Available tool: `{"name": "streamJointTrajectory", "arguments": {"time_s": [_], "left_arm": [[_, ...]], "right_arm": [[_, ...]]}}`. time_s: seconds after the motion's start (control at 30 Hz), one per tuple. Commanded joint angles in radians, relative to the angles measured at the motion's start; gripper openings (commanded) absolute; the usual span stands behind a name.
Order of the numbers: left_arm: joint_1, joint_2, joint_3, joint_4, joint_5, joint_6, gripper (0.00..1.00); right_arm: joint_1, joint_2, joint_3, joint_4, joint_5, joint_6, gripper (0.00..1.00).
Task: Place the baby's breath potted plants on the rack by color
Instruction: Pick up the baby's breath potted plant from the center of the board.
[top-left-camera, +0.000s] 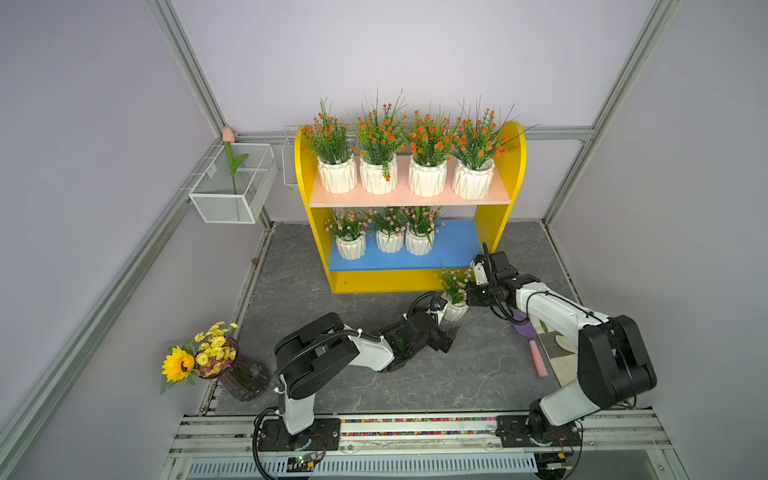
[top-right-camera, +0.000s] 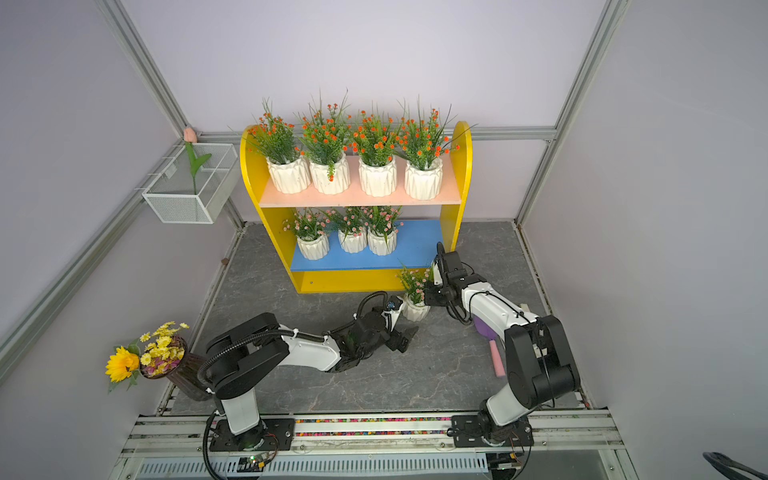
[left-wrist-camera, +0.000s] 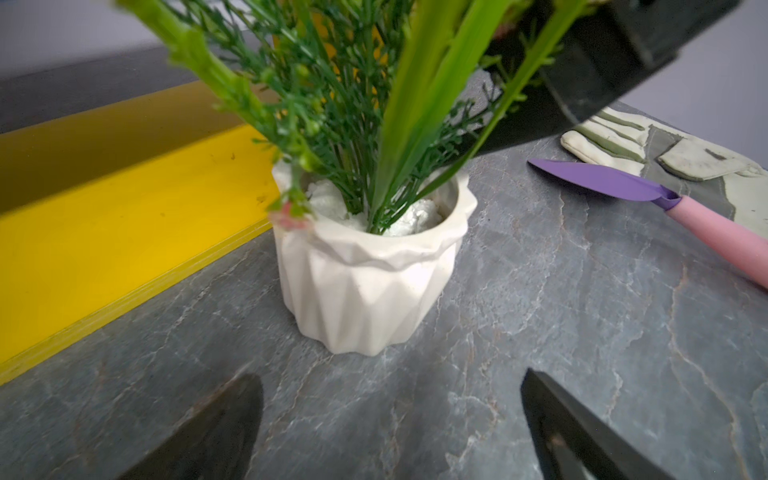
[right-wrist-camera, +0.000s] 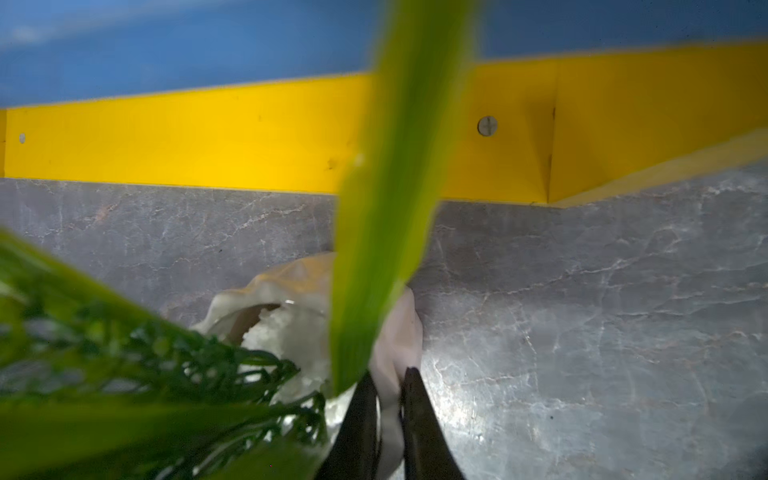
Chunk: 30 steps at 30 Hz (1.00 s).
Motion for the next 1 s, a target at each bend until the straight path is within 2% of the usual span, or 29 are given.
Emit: {"name": "streamJointTrajectory", "arguments": {"time_s": [0.0,0.53,0.77,0.97], "left_arm": [[-0.004,-0.001,0.005,0.043,-0.011,0.017,0.99],[-0.005,-0.019,0.017,0.092,0.007,0.045,1.00],[-0.014,-0.020,0.018,0.112,0.009,0.055,0.99],[-0.019,-0.020,0.016,0.117,0.006,0.059,0.99]], "right_arm": [[0.001,-0.041,0.009,-0.032,-0.032,-0.007,0.11],[0.073,-0.217,-0.018,-0.131,-0.093,0.003,0.11],[0.106,-0.236,-0.035,-0.137,-0.117,0.018,0.11],[0.114,-0.249,-0.053,-0.115,-0.186,0.038,0.11]]}}
